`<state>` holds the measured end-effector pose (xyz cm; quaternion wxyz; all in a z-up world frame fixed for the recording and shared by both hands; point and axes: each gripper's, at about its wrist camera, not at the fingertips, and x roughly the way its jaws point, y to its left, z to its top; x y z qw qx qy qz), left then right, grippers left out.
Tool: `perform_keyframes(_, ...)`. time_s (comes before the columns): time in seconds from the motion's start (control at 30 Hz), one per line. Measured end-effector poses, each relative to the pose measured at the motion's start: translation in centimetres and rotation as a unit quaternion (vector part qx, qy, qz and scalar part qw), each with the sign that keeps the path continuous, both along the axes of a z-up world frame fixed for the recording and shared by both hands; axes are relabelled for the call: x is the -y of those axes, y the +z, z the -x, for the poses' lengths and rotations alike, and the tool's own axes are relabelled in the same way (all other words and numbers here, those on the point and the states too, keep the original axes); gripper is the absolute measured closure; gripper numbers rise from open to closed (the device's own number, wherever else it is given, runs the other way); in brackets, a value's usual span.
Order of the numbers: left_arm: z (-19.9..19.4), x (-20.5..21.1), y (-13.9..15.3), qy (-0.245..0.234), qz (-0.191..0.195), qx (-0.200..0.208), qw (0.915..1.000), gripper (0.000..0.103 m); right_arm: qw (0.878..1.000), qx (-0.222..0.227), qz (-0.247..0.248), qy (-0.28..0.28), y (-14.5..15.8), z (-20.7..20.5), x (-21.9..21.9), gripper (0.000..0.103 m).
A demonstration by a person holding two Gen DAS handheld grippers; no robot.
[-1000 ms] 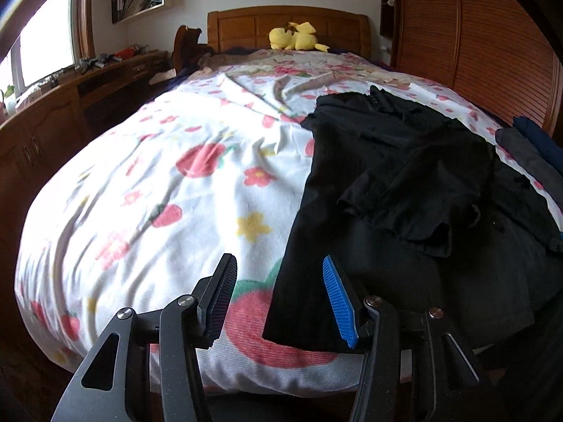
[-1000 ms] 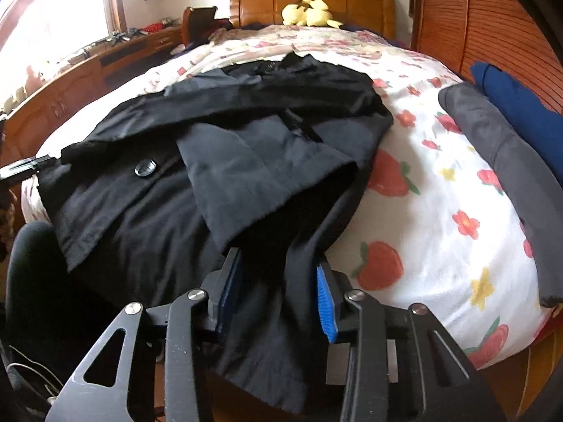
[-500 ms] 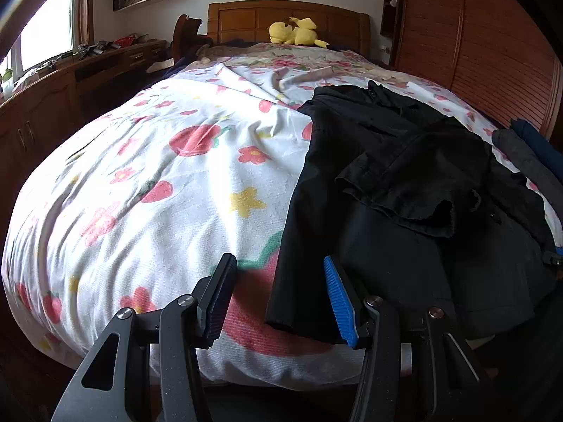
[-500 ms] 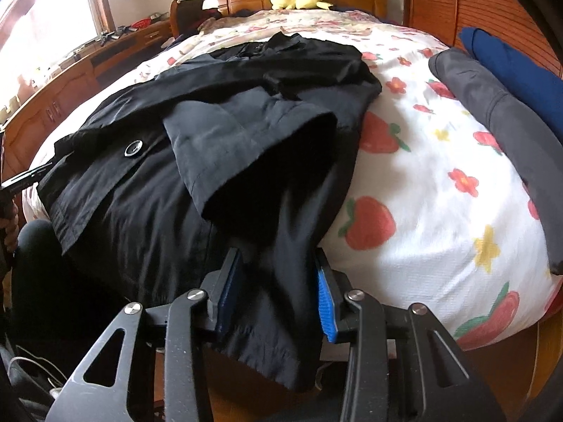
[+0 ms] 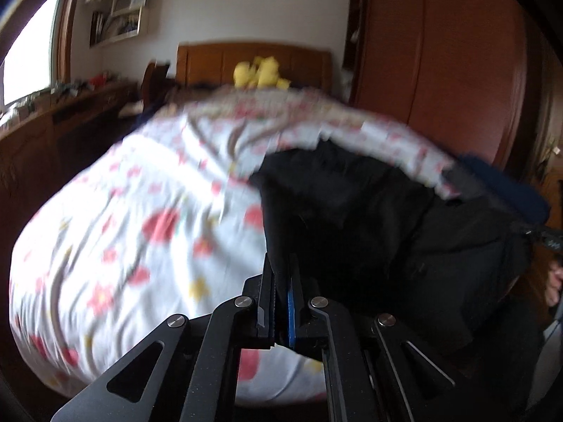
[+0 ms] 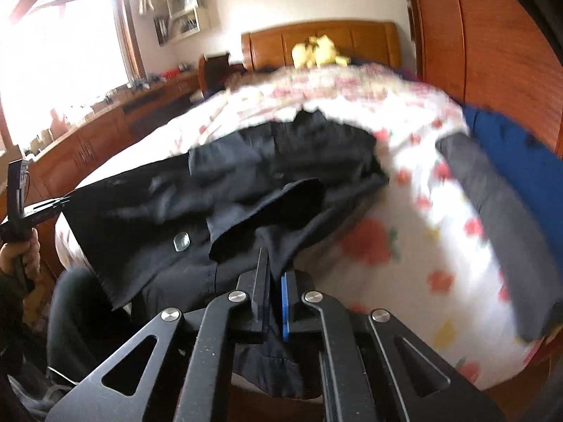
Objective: Fold large clothes
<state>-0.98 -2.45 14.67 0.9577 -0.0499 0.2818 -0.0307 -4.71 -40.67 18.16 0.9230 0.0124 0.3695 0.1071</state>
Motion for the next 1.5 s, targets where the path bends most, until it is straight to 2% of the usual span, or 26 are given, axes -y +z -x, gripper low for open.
perform_keyframes(0.07,0.1,0.6,2.9,-0.01,0.007,0.027,0.9996,0.099,1.0,0.02,0.009,0.004,2.2,-0.5,-0.2,0.098)
perform_keyframes(0.17,0.6,1.8,7.1,-0.014,-0.005,0.072,0.9973,0.099,0.999,0.052,0.016,0.004,5.5,-1.1,-0.2,0.099)
perform_keyframes(0.37,3.1,2.8,12.6,-0.024,-0.012,0.132,0.9909,0.099,0.994,0.108,0.024,-0.001,11.7,0.5,0.7,0.099)
perform_keyframes(0.57,7.0,2.5,15.3,-0.036,0.001,0.165,0.9856,0.099,0.99,0.137,0.032,-0.001,15.5,4.4,1.7,0.099)
perform_keyframes(0.7,9.4,2.2,15.1,-0.037,0.003,0.184,0.9822,0.099,0.988,0.148,0.036,-0.005,17.1,6.4,2.3,0.099)
perform_keyframes(0.77,9.9,1.8,14.3,-0.037,0.007,0.185,0.9821,0.099,0.988,0.144,0.048,-0.006,16.8,6.7,2.3,0.099)
perform_keyframes(0.87,8.2,1.1,12.4,-0.033,0.022,0.161,0.9862,0.099,0.99,0.123,0.062,-0.005,15.2,5.5,2.3,0.099)
perform_keyframes(1.0,4.5,0.5,9.7,-0.028,0.035,0.114,0.9925,0.099,0.995,0.072,0.063,-0.007,11.0,2.3,2.9,0.099)
perform_keyframes(1.13,1.0,0.0,7.0,-0.015,0.019,0.087,0.9959,0.099,0.997,0.039,0.068,-0.003,7.3,-1.5,3.3,0.099)
perform_keyframes(1.3,-2.6,0.0,6.3,0.009,-0.001,0.078,0.9969,0.099,0.995,0.041,0.089,-0.008,6.5,-5.9,3.7,0.099)
perform_keyframes(1.5,-5.6,3.2,7.1,0.013,-0.019,0.07,0.9973,0.099,0.993,0.047,0.11,-0.01,5.6,-9.7,3.7,0.099)
